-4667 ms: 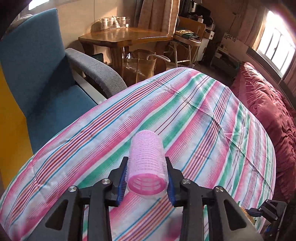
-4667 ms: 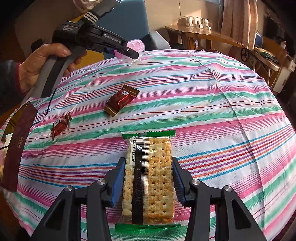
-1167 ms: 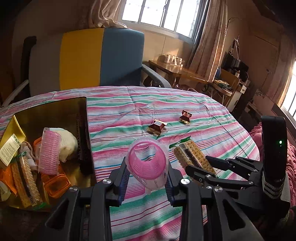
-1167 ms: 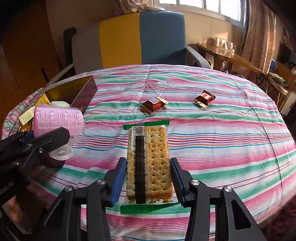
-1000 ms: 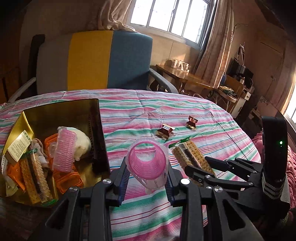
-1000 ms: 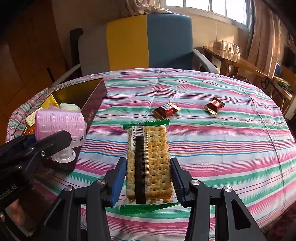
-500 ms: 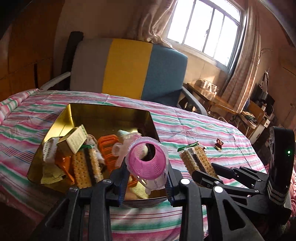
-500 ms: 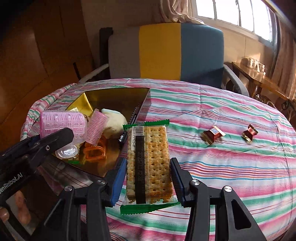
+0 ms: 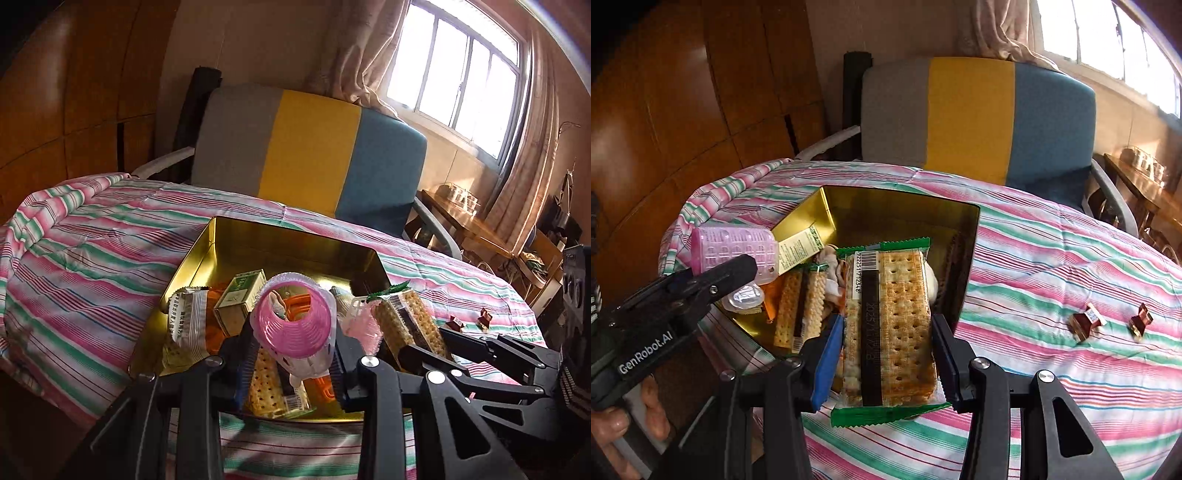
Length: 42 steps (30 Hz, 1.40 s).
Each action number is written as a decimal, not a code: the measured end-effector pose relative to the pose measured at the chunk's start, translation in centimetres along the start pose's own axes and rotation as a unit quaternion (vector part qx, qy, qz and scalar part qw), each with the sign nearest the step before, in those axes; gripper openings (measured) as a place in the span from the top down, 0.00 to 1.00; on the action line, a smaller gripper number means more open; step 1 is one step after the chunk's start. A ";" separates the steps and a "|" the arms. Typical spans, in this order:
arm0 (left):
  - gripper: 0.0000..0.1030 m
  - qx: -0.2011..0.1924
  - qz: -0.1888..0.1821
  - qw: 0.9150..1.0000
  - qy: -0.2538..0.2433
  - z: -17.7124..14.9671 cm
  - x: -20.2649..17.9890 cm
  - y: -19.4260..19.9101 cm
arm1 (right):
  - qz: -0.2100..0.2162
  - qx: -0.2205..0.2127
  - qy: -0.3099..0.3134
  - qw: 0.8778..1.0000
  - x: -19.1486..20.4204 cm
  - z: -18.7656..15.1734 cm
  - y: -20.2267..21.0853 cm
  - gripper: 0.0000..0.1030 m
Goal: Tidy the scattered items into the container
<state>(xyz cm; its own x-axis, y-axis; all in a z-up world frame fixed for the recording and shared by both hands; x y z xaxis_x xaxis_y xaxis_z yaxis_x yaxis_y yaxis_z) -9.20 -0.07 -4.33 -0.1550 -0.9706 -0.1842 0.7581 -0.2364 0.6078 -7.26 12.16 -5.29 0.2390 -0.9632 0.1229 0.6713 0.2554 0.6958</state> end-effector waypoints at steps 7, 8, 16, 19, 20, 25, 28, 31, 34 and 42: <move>0.67 -0.007 0.016 1.000 -0.012 1.6 1.2 -2.5 | 0.009 0.010 0.009 1.000 2.0 2.1 -3.4 0.54; 0.67 -0.004 0.016 1.000 -0.009 1.8 1.4 -3.0 | 0.007 0.013 0.008 1.000 2.0 2.4 -4.0 0.54; 0.65 0.026 0.007 1.000 0.007 2.9 2.3 -6.9 | 0.004 0.041 -0.003 0.999 1.4 4.0 -8.2 0.53; 0.53 0.033 -0.008 0.999 0.013 2.8 2.2 -7.1 | 0.022 0.046 -0.017 0.999 1.2 3.9 -8.5 0.53; 0.51 0.033 -0.013 0.999 0.014 2.7 2.1 -7.0 | 0.025 0.045 -0.018 0.998 1.1 3.9 -8.4 0.53; 0.48 0.026 -0.010 0.999 0.017 2.5 2.3 -6.2 | 0.036 0.038 -0.025 0.998 1.0 3.7 -7.5 0.53; 0.47 0.023 -0.004 0.999 0.021 2.5 2.7 -5.8 | 0.040 0.035 -0.028 0.998 1.1 3.6 -7.1 0.53; 0.47 0.019 0.004 1.000 0.020 2.4 3.1 -5.1 | 0.046 0.030 -0.034 0.998 1.1 3.5 -6.5 0.53; 0.47 0.017 0.011 1.000 0.016 2.0 3.2 -4.5 | 0.048 0.025 -0.037 0.998 1.1 3.7 -6.1 0.53; 0.44 0.012 0.031 0.999 0.012 1.3 3.2 -3.1 | 0.036 0.020 -0.031 0.999 1.3 3.4 -5.2 0.53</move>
<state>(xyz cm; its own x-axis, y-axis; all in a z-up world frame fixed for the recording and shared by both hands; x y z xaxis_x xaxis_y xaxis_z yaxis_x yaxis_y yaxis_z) -12.89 -2.51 -5.76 -0.0931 -0.9820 -0.1645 0.7507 -0.1777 0.6363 -12.84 9.31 -6.31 0.2414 -0.9461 0.2160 0.6255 0.3219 0.7107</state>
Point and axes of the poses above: each gripper's, at about its wrist camera, not at the fingertips, and y roughly against the way its jaws point, x to its left, z to its top, the point moved 9 cm from there along -y, roughly the way its jaws point, and after that the axes turned 2 degrees about z, right-handed, at the moved point
